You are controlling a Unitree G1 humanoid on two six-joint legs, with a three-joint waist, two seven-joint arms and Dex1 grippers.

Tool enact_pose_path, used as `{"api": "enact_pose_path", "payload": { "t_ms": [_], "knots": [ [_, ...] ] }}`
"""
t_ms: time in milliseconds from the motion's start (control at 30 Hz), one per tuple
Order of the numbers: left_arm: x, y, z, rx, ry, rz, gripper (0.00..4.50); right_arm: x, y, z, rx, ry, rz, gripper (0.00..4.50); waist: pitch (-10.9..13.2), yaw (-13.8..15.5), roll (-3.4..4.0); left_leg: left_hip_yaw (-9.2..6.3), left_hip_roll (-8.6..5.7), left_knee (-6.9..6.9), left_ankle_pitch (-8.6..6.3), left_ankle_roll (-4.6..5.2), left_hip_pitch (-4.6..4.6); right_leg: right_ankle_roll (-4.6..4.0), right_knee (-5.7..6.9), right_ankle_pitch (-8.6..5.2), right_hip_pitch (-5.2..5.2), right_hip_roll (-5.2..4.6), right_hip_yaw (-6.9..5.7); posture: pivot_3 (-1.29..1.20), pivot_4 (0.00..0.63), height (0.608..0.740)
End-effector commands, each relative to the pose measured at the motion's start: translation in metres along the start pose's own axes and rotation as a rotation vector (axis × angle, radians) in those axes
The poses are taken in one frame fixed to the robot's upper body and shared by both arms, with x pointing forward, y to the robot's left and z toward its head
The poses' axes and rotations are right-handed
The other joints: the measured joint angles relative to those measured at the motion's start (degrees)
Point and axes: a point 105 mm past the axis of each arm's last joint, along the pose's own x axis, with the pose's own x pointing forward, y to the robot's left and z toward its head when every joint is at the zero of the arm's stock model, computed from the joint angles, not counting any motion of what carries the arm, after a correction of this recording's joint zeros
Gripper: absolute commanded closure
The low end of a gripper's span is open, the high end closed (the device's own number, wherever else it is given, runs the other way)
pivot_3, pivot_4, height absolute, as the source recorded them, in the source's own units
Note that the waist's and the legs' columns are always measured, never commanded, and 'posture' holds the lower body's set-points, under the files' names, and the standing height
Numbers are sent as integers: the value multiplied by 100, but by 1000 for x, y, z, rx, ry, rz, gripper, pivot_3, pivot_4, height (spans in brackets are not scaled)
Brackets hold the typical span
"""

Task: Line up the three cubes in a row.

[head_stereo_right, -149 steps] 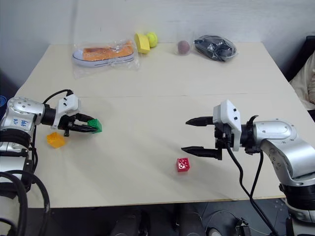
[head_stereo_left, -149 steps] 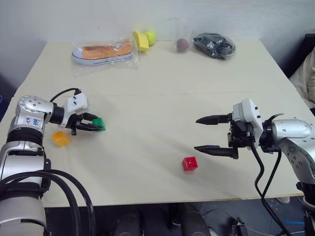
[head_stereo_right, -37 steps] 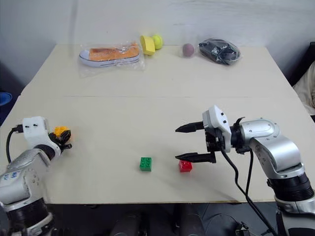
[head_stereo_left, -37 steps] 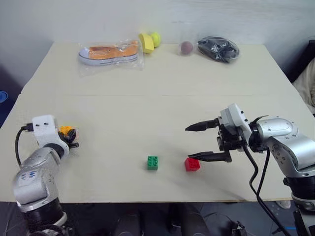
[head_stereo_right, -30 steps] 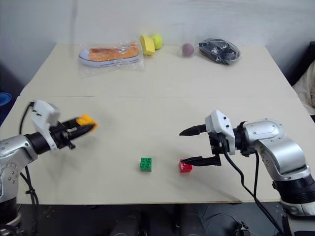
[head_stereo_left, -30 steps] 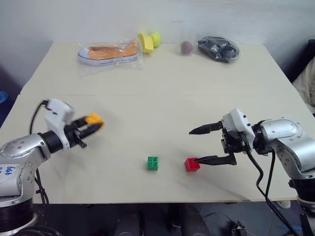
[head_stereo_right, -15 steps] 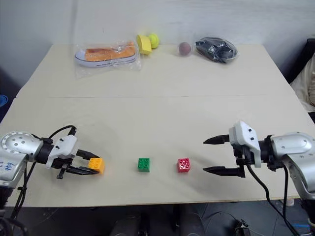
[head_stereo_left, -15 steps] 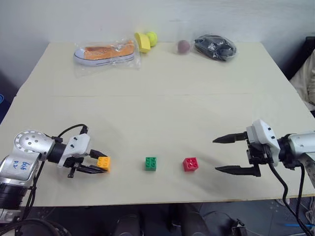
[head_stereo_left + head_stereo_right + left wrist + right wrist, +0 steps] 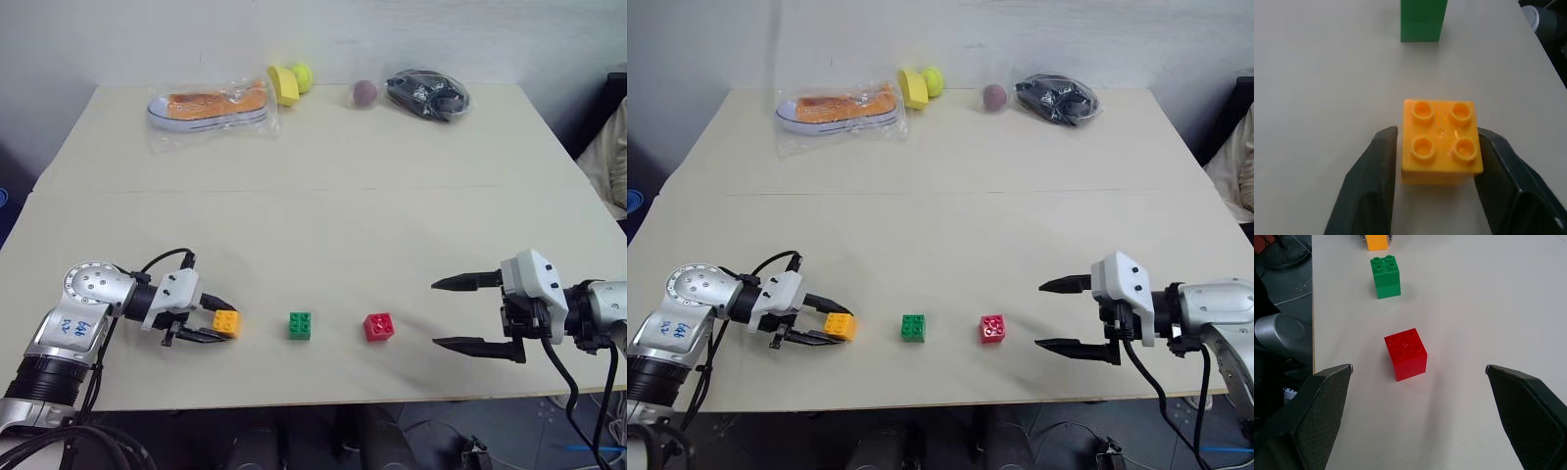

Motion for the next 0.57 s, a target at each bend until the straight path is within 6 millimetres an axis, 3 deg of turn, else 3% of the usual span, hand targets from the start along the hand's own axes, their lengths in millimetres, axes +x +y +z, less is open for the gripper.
{"api": "enact_pose_path", "payload": {
  "t_ms": [33,133,167,233,333,433,567],
  "knots": [
    [-7,-6,3,-11,6,-7,1049,-6,-4,5,-45,14,-6,0,0,-7,0,0,1,0,0,0,0,0,0,0,0,0,0,0,150,740],
    [-18,-7,5,-33,18,14,149,-9,-7,5,-43,17,-9,0,0,-4,0,-1,3,0,0,0,1,0,-1,0,0,2,0,0,150,740],
    [-28,-8,8,-55,18,32,63,-12,-7,4,-38,26,-8,0,0,-4,0,-1,2,0,0,0,0,0,-1,0,0,1,0,0,150,740],
    [-59,-16,20,-113,27,64,63,-22,-5,-1,-6,51,23,0,2,-18,-3,-2,4,-1,0,-1,0,0,-1,0,-1,1,0,0,150,740],
    [-86,-31,37,-164,52,87,63,-31,1,-8,35,69,79,0,3,-21,-5,-5,7,-7,0,-1,1,0,-11,0,0,3,-1,0,150,740],
    [-96,-41,52,-221,21,132,63,-37,1,-12,75,58,105,0,2,-17,4,-5,3,-6,0,2,5,1,-16,0,8,-2,1,0,150,740],
    [-92,-49,50,-214,28,159,63,-38,-4,-16,98,44,122,0,5,-3,9,-6,0,-6,2,4,6,3,-12,1,9,-4,3,0,150,740]
  ]
}}
